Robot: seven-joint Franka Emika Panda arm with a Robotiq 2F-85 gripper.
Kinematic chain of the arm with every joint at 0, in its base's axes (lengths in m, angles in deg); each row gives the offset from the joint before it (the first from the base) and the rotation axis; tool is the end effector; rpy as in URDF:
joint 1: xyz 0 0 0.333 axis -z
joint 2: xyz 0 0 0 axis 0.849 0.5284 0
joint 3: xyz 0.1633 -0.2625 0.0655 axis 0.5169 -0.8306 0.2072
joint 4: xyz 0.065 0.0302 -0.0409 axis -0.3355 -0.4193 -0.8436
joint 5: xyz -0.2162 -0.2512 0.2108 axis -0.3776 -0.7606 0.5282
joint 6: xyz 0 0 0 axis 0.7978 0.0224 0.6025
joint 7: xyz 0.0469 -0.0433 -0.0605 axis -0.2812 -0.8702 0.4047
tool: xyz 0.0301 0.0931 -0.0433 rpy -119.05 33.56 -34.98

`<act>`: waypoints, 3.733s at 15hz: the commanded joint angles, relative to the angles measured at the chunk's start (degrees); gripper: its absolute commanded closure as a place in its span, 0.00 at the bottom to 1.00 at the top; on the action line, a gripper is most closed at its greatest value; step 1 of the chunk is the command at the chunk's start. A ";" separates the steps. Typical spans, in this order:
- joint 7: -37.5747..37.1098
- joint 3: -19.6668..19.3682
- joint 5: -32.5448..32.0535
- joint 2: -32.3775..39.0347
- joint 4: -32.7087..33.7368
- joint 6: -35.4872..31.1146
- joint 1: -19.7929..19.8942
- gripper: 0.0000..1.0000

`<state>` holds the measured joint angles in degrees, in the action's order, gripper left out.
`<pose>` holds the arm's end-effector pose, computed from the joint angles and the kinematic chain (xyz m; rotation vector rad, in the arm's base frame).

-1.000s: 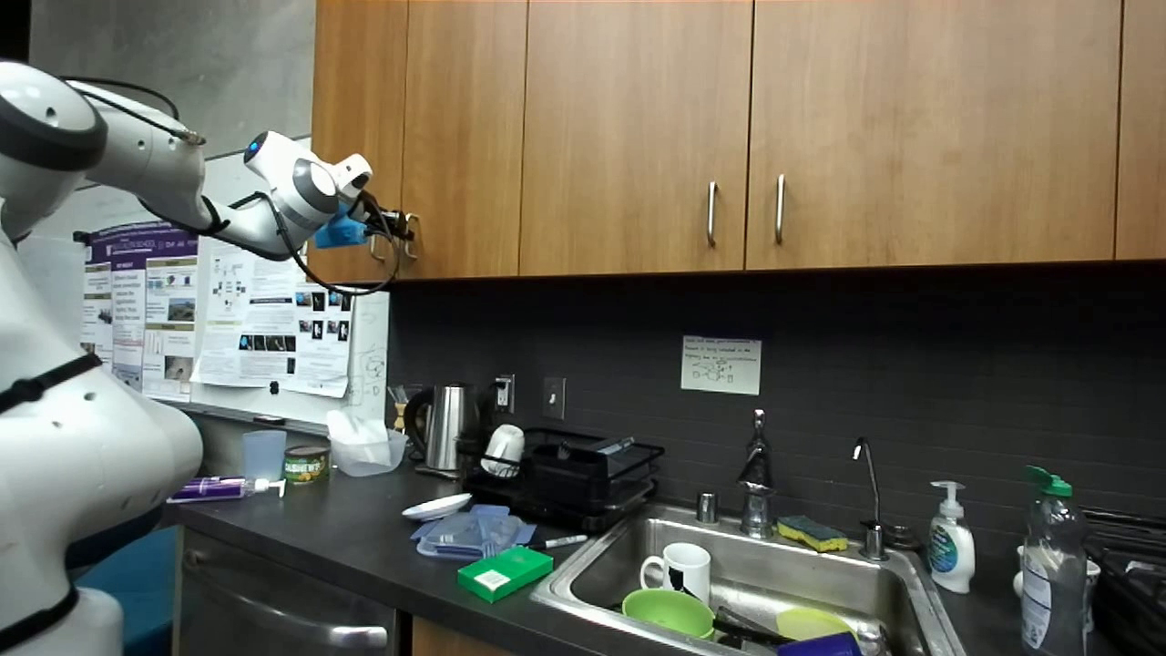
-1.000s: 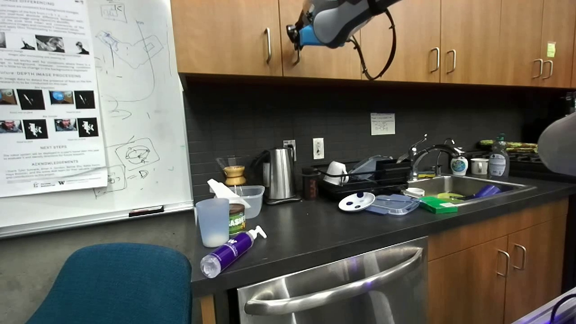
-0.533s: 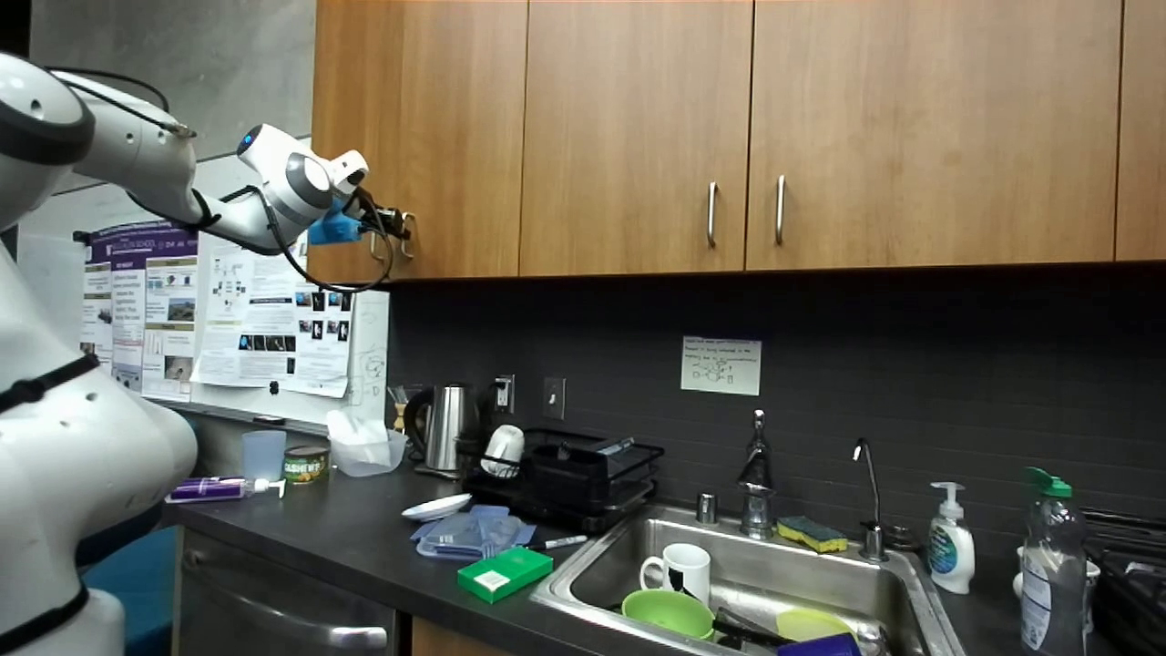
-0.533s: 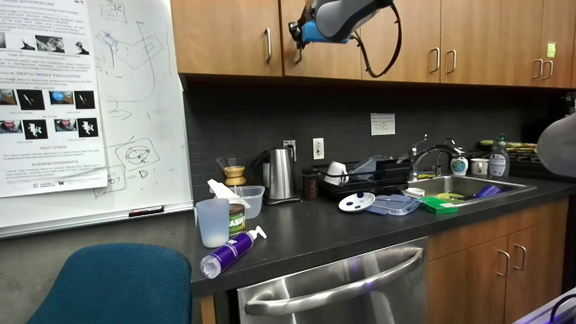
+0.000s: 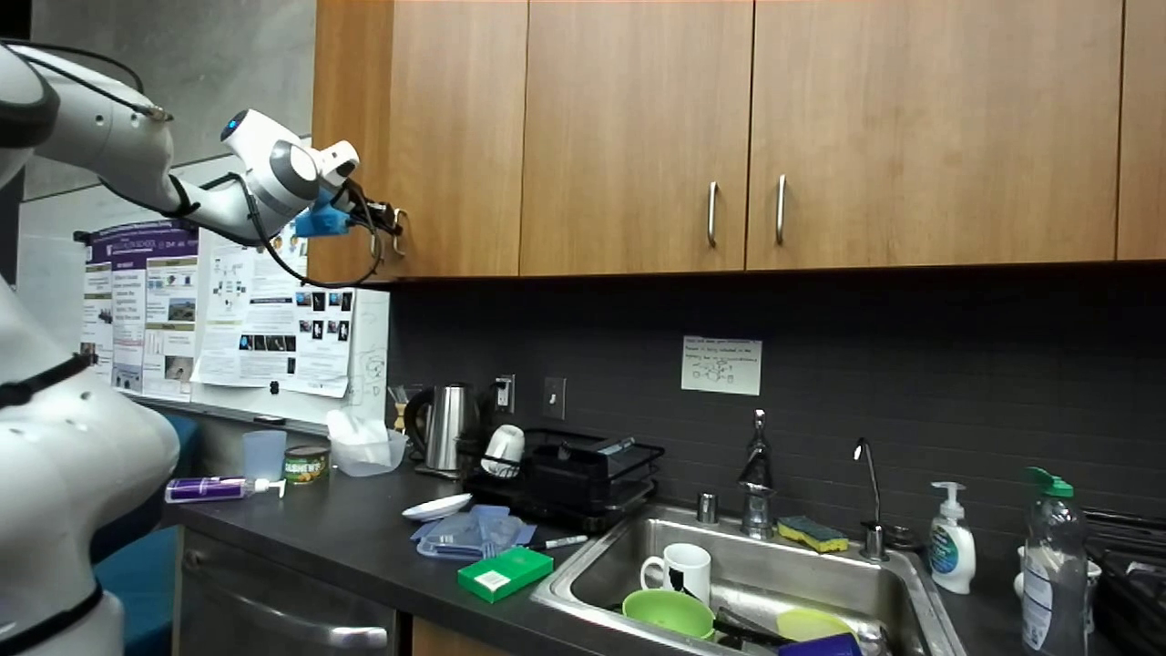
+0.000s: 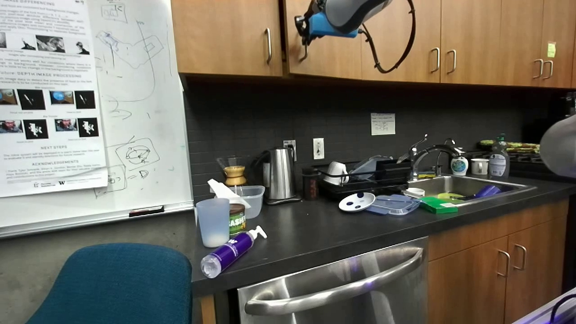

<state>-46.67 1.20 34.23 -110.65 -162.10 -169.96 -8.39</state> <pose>0.4653 0.2807 0.7479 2.4857 -0.1147 1.8809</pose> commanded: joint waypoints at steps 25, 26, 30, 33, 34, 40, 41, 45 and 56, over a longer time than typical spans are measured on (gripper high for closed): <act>1.58 -28.98 -1.43 -5.06 -12.36 3.21 -28.08 0.97; 1.55 -29.76 -1.43 -5.31 -12.67 3.62 -28.75 0.97; 1.61 -32.72 -1.57 -6.55 -13.44 5.95 -30.92 0.97; 1.54 -34.36 -1.79 -7.27 -13.66 7.92 -31.97 0.97; 1.56 -34.92 -1.78 -7.46 -13.67 8.65 -32.41 0.97; 2.05 -38.01 -1.97 -8.78 -13.31 13.39 -34.54 0.97; 2.18 -38.57 -1.97 -9.03 -13.27 14.17 -34.85 0.97; 2.41 -40.56 -2.16 -10.15 -13.46 17.75 -35.50 0.97; 0.02 -40.79 -4.10 -11.31 -12.31 21.73 -33.17 0.97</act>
<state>-43.60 -37.35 32.49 -123.74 -178.13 -144.96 -45.55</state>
